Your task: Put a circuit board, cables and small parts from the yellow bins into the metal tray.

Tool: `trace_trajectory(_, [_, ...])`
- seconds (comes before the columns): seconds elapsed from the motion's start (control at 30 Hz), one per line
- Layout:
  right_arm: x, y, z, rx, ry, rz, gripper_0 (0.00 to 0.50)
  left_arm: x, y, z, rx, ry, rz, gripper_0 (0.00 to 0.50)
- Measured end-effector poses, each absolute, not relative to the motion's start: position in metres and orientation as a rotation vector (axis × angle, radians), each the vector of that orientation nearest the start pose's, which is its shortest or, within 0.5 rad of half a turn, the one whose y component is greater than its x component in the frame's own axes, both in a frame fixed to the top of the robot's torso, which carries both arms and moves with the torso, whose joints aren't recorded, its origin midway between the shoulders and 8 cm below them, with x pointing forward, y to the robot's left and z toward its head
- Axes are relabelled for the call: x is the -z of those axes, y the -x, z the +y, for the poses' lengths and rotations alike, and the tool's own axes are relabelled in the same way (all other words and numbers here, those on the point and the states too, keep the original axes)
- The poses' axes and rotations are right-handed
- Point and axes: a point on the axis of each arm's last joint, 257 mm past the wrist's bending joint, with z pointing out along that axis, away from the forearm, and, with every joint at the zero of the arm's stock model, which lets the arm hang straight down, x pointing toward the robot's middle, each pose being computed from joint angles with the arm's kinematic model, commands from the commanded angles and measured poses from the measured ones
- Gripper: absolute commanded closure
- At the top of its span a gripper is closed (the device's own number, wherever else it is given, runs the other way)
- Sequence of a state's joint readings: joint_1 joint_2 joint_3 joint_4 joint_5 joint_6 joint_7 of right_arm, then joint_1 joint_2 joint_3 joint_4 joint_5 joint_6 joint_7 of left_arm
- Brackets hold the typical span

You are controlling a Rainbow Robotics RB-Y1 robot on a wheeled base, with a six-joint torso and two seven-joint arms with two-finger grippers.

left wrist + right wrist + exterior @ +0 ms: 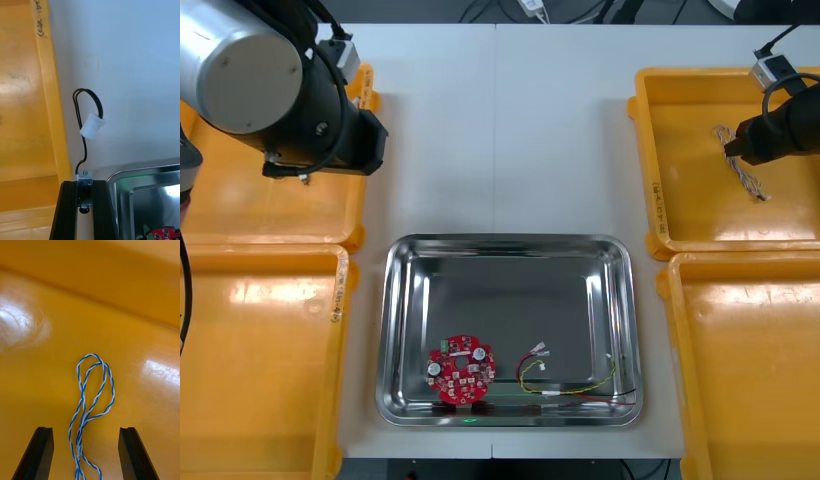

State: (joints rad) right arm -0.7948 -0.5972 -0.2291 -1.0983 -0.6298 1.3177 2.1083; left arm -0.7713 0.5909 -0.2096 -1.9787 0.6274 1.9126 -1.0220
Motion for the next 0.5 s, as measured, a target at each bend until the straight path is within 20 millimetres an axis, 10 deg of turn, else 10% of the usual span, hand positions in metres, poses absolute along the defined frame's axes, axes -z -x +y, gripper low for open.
trace_trajectory(0.5, [0.184,-0.612,-0.373,0.003,0.450,2.376,0.000,0.177,-0.459,0.162,-0.029,0.002,2.626,0.497])
